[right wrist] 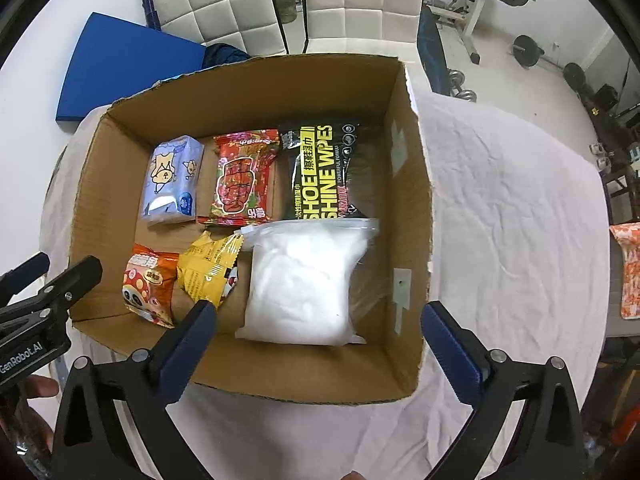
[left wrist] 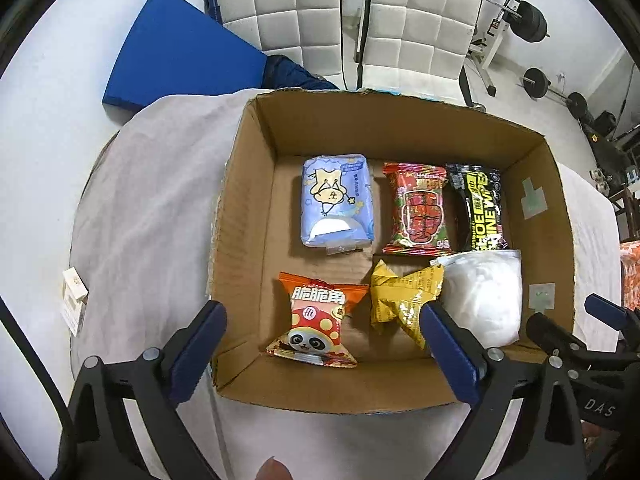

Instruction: Organize soft objects

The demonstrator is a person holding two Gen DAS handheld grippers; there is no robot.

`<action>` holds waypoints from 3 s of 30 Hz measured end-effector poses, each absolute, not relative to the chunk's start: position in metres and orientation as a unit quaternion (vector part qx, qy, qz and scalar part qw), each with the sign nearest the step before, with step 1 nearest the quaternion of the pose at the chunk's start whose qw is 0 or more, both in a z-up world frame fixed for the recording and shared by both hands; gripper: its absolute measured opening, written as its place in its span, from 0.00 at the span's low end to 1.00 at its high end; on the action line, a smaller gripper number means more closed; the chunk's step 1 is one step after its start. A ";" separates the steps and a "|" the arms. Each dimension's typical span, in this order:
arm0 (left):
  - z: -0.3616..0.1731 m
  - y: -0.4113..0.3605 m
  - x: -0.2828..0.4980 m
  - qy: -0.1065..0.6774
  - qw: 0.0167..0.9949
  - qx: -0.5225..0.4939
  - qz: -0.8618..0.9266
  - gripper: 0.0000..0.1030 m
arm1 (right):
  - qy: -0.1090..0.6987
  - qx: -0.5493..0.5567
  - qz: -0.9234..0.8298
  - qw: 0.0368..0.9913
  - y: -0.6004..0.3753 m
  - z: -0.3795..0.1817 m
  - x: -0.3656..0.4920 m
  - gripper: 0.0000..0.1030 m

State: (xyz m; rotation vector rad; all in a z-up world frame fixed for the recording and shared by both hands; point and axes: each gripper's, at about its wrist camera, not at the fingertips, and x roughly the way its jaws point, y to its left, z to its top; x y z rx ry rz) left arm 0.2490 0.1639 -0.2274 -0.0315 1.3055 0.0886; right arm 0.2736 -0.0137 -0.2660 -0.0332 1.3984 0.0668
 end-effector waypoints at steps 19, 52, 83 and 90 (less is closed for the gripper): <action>-0.149 0.139 0.218 0.555 0.831 -0.001 0.045 0.96 | 0.603 -0.001 0.041 0.796 -0.024 -0.186 0.237 1.00; 0.041 0.116 0.066 0.445 0.895 -0.020 0.031 0.96 | 0.488 0.004 0.055 0.871 -0.067 0.031 0.083 1.00; 0.044 0.124 0.054 0.447 0.893 -0.028 0.031 0.96 | 0.486 0.004 0.036 0.873 -0.069 0.029 0.080 1.00; 0.043 0.124 0.052 0.448 0.893 -0.028 0.030 0.96 | 0.487 0.003 0.036 0.873 -0.069 0.028 0.080 1.00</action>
